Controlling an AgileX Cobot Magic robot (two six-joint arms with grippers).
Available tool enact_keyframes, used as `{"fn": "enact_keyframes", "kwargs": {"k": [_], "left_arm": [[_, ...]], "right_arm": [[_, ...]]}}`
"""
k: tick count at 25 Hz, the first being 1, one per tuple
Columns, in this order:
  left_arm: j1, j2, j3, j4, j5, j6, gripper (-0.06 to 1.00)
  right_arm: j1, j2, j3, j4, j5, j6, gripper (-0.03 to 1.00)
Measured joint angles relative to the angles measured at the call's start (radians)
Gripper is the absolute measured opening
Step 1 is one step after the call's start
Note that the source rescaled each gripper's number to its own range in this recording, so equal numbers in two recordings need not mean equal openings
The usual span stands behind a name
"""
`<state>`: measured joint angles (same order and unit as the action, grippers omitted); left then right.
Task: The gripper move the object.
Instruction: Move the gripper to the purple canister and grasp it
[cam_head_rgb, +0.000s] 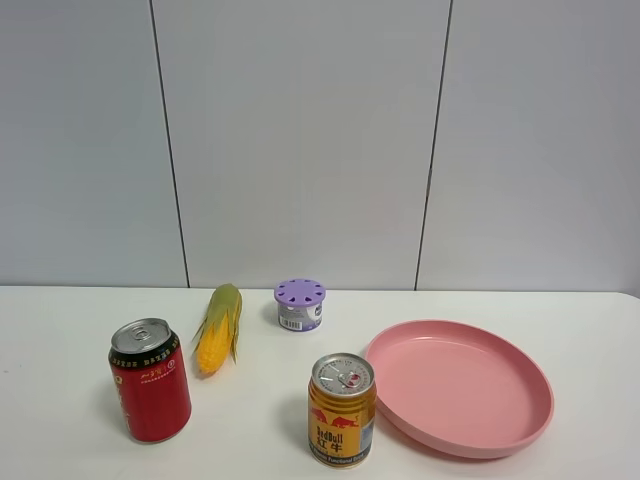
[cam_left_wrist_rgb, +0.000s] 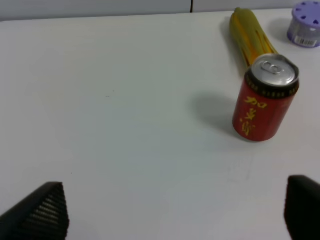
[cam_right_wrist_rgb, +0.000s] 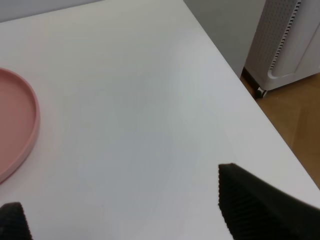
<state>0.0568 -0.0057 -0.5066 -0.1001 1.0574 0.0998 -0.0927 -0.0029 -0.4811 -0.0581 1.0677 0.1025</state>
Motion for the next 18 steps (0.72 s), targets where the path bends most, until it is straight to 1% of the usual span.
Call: {"fn": "enact_keyframes", "kwargs": {"k": [1, 18], "left_arm": [[0.000, 0.000, 0.000, 0.000, 0.000, 0.000, 1.00], [0.000, 0.000, 0.000, 0.000, 0.000, 0.000, 1.00]], "right_arm": [[0.000, 0.000, 0.000, 0.000, 0.000, 0.000, 0.06], [0.000, 0.000, 0.000, 0.000, 0.000, 0.000, 0.06]]}}
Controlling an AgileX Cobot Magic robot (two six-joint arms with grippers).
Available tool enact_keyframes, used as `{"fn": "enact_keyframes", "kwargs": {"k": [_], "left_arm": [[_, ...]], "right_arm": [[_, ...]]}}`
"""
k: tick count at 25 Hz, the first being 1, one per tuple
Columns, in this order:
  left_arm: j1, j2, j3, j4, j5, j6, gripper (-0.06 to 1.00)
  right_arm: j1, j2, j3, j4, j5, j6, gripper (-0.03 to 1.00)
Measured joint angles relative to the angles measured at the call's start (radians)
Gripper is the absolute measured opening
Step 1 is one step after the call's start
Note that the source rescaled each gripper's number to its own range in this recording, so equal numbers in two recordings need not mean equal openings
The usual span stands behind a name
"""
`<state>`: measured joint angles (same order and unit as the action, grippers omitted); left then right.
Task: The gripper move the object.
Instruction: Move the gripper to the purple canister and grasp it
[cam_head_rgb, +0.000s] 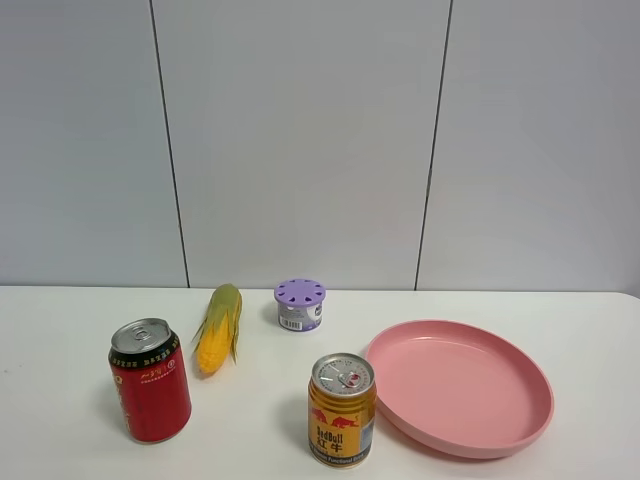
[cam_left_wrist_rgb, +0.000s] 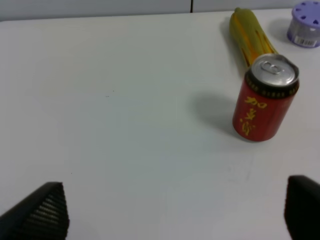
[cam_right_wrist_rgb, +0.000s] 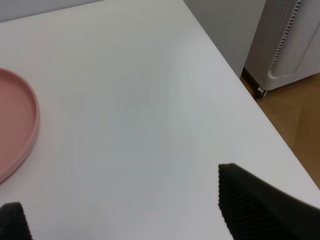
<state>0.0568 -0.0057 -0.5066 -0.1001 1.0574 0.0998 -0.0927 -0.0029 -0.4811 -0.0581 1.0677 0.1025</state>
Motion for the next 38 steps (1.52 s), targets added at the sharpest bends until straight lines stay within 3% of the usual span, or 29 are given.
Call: {"fn": "enact_keyframes", "kwargs": {"k": [16, 19, 22, 25, 31, 38], "left_arm": [[0.000, 0.000, 0.000, 0.000, 0.000, 0.000, 1.00], [0.000, 0.000, 0.000, 0.000, 0.000, 0.000, 1.00], [0.000, 0.000, 0.000, 0.000, 0.000, 0.000, 1.00], [0.000, 0.000, 0.000, 0.000, 0.000, 0.000, 1.00], [0.000, 0.000, 0.000, 0.000, 0.000, 0.000, 1.00], [0.000, 0.000, 0.000, 0.000, 0.000, 0.000, 1.00]], "right_arm": [[0.000, 0.000, 0.000, 0.014, 0.000, 0.000, 0.06], [0.000, 0.000, -0.005, 0.103, -0.018, -0.044, 0.06], [0.000, 0.047, -0.048, 0.229, -0.066, -0.216, 0.06], [0.000, 0.200, -0.160, 0.344, -0.120, -0.402, 0.06], [0.000, 0.657, -0.541, 0.503, -0.123, -0.583, 0.06], [0.039, 1.144, -1.013, 0.823, 0.011, -0.859, 0.06]]}}
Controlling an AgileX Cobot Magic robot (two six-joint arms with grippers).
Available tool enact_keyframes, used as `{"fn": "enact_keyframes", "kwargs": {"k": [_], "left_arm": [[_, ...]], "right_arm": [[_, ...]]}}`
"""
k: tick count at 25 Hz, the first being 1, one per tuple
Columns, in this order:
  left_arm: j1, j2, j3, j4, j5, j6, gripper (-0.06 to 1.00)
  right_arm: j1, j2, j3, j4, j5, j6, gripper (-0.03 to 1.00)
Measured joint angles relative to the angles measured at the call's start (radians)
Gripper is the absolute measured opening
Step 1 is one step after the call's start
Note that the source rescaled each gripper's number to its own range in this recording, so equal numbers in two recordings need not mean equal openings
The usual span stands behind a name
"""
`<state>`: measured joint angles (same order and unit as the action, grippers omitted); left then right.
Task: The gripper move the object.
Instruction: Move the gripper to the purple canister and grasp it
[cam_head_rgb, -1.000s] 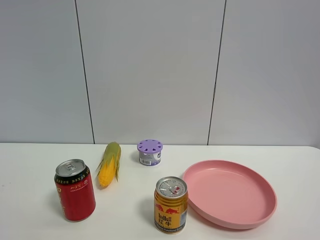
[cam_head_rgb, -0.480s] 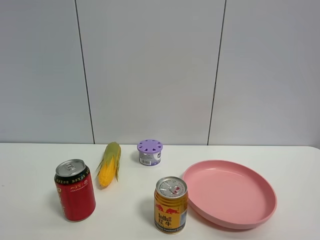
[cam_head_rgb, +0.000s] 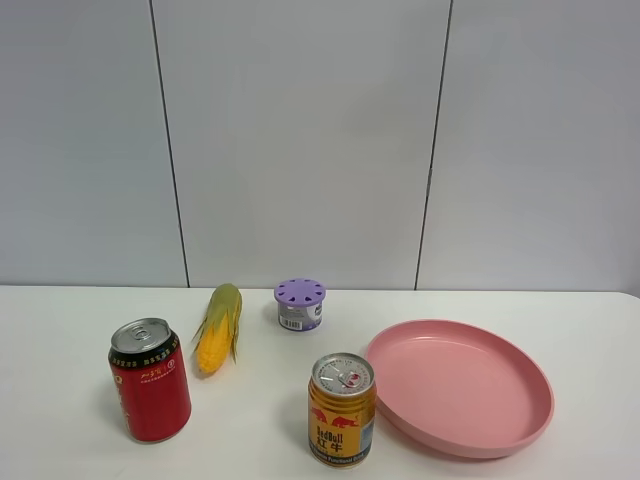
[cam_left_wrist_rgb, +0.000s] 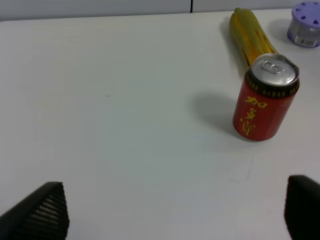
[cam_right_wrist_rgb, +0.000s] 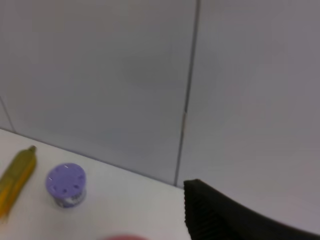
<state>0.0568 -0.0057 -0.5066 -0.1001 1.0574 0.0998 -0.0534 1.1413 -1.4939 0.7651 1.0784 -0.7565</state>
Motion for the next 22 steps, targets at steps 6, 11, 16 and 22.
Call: {"fn": "enact_keyframes", "kwargs": {"k": [6, 11, 16, 22], "left_arm": [[0.000, 0.000, 0.000, 0.000, 0.000, 0.000, 1.00], [0.000, 0.000, 0.000, 0.000, 0.000, 0.000, 1.00], [0.000, 0.000, 0.000, 0.000, 0.000, 0.000, 1.00], [0.000, 0.000, 0.000, -0.001, 0.000, 0.000, 1.00]], "right_arm": [[0.329, 0.313, -0.376, -0.145, 0.004, 0.049, 0.06], [0.619, 0.573, -0.570, -0.504, 0.004, 0.234, 0.06], [0.768, 0.804, -0.629, -0.830, -0.013, 0.582, 0.06], [0.764, 0.989, -0.635, -0.894, -0.065, 0.741, 0.07]]}}
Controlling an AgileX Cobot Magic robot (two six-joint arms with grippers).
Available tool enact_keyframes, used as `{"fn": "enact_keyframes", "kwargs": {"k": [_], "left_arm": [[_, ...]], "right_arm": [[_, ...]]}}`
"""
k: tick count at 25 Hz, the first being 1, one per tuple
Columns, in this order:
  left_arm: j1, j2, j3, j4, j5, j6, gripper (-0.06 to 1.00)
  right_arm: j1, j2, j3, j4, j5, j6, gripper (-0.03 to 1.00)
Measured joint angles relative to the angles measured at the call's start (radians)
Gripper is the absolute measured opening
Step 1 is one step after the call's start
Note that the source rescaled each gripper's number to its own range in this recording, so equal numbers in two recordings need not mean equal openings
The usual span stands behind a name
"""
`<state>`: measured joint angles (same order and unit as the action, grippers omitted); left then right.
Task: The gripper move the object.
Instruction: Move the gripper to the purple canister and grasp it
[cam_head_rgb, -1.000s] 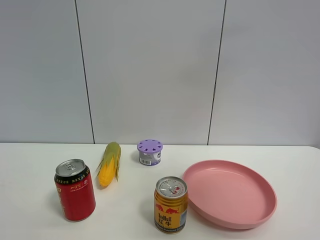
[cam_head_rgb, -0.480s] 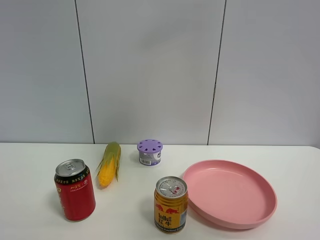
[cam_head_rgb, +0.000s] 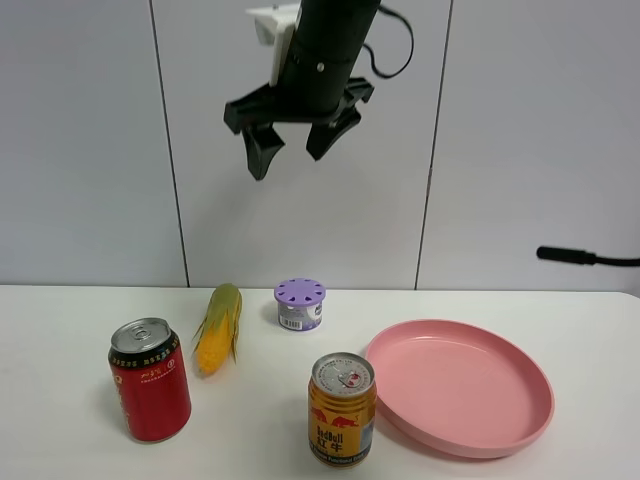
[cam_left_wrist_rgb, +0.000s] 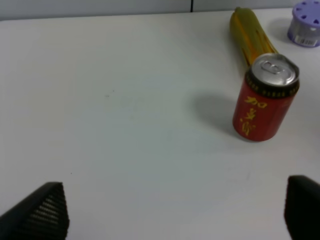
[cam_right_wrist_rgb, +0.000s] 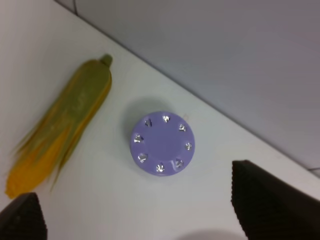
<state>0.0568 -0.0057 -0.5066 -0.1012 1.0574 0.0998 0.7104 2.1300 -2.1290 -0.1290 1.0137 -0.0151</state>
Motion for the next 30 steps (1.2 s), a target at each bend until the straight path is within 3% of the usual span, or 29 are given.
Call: {"fn": "enact_keyframes", "kwargs": {"k": [2, 6, 8, 11, 14, 22, 30], "left_arm": [[0.000, 0.000, 0.000, 0.000, 0.000, 0.000, 1.00], [0.000, 0.000, 0.000, 0.000, 0.000, 0.000, 1.00], [0.000, 0.000, 0.000, 0.000, 0.000, 0.000, 1.00], [0.000, 0.000, 0.000, 0.000, 0.000, 0.000, 1.00], [0.000, 0.000, 0.000, 0.000, 0.000, 0.000, 1.00], [0.000, 0.000, 0.000, 0.000, 0.000, 0.000, 1.00], [0.000, 0.000, 0.000, 0.000, 0.000, 0.000, 1.00]], "right_arm": [[-0.004, 0.046, -0.003, -0.001, 0.000, -0.016, 0.24], [-0.017, 0.140, -0.003, -0.028, -0.002, 0.086, 0.84], [-0.027, 0.182, -0.003, -0.073, -0.002, 0.202, 0.94], [-0.044, 0.231, -0.003, -0.152, -0.003, 0.350, 1.00], [-0.058, 0.251, -0.003, -0.159, -0.038, 0.406, 1.00], [-0.064, 0.310, -0.003, -0.036, -0.198, 0.419, 1.00], [-0.064, 0.321, -0.003, -0.118, -0.228, 0.433, 1.00]]}}
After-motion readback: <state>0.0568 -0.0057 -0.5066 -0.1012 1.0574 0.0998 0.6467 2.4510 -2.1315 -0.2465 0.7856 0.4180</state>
